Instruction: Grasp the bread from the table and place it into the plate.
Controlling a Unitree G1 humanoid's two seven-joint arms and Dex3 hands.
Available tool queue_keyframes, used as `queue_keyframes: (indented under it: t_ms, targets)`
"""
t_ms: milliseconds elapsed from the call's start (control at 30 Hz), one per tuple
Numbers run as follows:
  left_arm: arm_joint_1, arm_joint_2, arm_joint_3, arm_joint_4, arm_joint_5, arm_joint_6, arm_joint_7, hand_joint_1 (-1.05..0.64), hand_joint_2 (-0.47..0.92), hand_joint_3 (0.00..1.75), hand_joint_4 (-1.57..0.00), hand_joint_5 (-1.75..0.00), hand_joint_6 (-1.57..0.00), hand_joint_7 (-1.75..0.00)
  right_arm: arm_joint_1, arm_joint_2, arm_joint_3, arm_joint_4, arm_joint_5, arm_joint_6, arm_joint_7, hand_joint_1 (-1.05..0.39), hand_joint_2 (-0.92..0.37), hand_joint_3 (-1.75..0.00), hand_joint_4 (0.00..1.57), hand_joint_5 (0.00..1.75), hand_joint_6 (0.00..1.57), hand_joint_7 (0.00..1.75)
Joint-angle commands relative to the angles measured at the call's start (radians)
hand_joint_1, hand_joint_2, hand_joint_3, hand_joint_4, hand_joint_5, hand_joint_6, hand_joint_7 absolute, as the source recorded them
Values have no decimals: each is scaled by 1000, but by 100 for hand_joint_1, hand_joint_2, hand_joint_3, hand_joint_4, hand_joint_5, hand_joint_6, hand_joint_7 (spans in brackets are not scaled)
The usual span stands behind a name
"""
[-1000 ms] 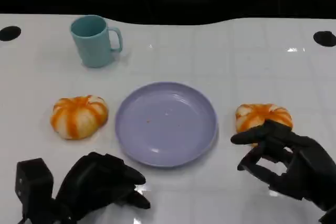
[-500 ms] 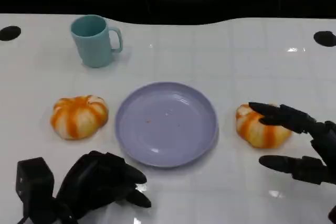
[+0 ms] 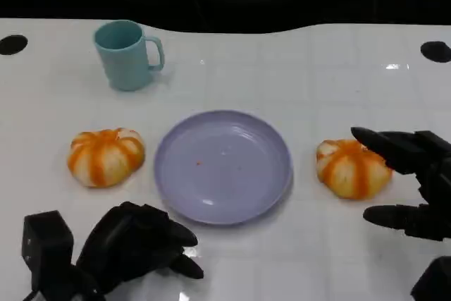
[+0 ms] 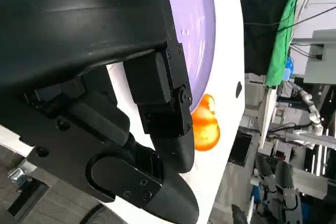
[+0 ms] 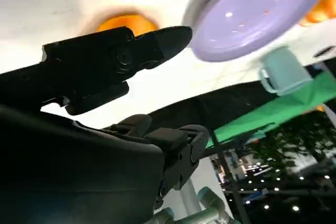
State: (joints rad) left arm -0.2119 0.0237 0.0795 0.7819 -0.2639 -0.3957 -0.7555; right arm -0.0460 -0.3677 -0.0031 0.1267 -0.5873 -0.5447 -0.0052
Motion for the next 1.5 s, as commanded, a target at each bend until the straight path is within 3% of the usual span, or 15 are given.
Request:
queue_keyframes:
  t_ms: [33,300,467,633,867,1167,1500]
  targets:
    - [4,10,3,5,8,-3,11,-105,77,0,-157,-22,-157,-2,-11,-43,18,-38,-63,68,-14,-70,-87,0,6,40,25,0]
    - [-5,10,9,23,4,-9,5,-105,76,0,-157,-21,-157,-2,-70,-72,101,-4,-183,162,-32,-70,-86,0,7,38,25,1]
    - [-4,14,10,26,2,-15,-2,-105,77,1,-157,-21,-157,-2,-126,-65,171,18,-252,269,-8,-71,-86,0,15,38,29,2]
    - [-4,14,13,28,-4,-13,-9,-105,76,0,-157,-21,-157,-2,-184,-57,244,77,-323,342,-46,-68,-83,0,23,34,36,2]
    - [-6,16,12,30,-3,-8,-7,-105,76,0,-157,-21,-157,-2,-254,-40,325,175,-380,418,-119,-67,-81,0,28,29,37,1]
    - [-6,17,12,32,-3,-11,-5,-105,76,0,-157,-22,-157,-2,-311,33,424,228,-455,634,-95,-61,-82,0,26,25,32,0]
    - [0,17,10,20,0,-10,-1,-105,76,0,-157,-22,-157,-2,-363,49,472,325,-408,653,-104,-59,-81,0,28,22,32,0]
